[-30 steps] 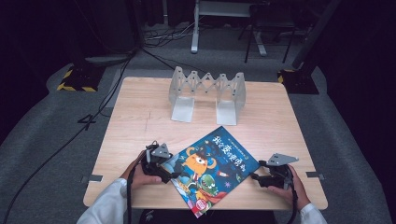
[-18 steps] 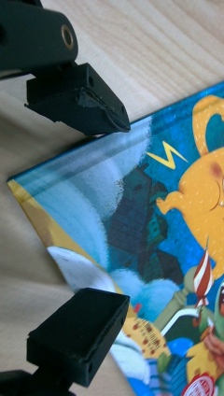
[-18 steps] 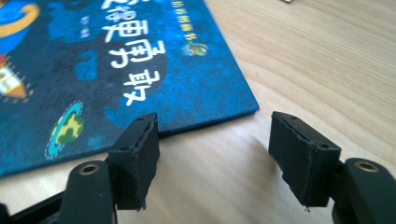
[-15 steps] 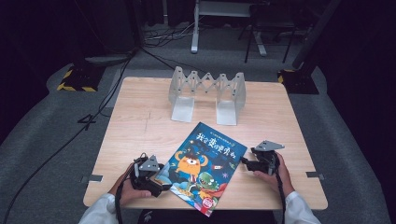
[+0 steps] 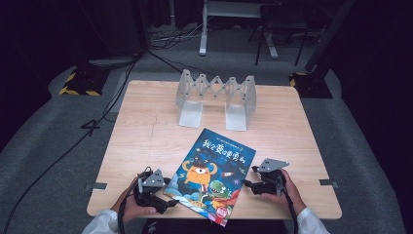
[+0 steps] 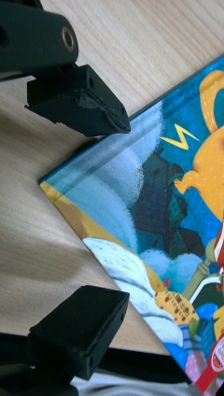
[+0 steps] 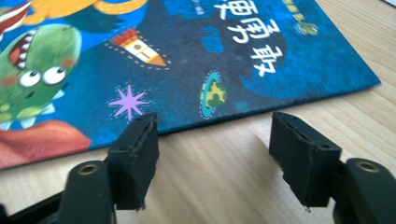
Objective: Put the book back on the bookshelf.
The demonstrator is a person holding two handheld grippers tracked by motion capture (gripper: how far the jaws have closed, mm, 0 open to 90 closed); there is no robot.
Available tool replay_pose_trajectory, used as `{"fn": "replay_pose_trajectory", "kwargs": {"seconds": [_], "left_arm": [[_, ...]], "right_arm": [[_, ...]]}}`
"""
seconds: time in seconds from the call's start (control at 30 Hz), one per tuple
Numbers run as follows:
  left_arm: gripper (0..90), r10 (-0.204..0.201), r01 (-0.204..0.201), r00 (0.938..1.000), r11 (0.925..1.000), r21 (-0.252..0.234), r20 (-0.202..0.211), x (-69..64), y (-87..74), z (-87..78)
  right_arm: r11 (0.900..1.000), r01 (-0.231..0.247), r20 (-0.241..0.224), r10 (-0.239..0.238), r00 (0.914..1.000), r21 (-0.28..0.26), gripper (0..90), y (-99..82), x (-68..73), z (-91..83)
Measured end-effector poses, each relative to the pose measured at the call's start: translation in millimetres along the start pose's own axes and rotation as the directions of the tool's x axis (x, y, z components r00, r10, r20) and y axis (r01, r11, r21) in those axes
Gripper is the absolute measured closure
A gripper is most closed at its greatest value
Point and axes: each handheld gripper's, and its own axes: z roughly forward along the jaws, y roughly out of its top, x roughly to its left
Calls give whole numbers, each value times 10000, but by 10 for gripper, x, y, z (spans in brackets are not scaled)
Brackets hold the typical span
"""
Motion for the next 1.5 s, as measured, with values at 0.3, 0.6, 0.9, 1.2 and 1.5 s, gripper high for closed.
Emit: {"fn": "replay_pose_trajectory", "kwargs": {"seconds": [0.3,0.6,0.9,1.2,1.5], "left_arm": [[179,260,-260,9994,9997,-35,209,-107,73,102],[200,576,-577,9972,9983,-10,481,-216,152,200],[224,687,-686,9962,9976,-28,540,-275,198,254],[257,912,-910,9938,9958,-60,638,-321,270,337],[274,1054,-1053,9939,9944,-34,317,-358,273,351]], "right_arm": [[9991,-426,604,429,9973,-61,305,29,-168,43],[9982,-589,740,583,9956,63,323,-24,-205,-31],[9994,-297,382,290,9989,183,320,-115,-123,-140],[9970,-775,982,772,9922,-3,330,-77,-278,-79],[9965,-840,838,836,9930,10,332,-111,-302,-111]]}}
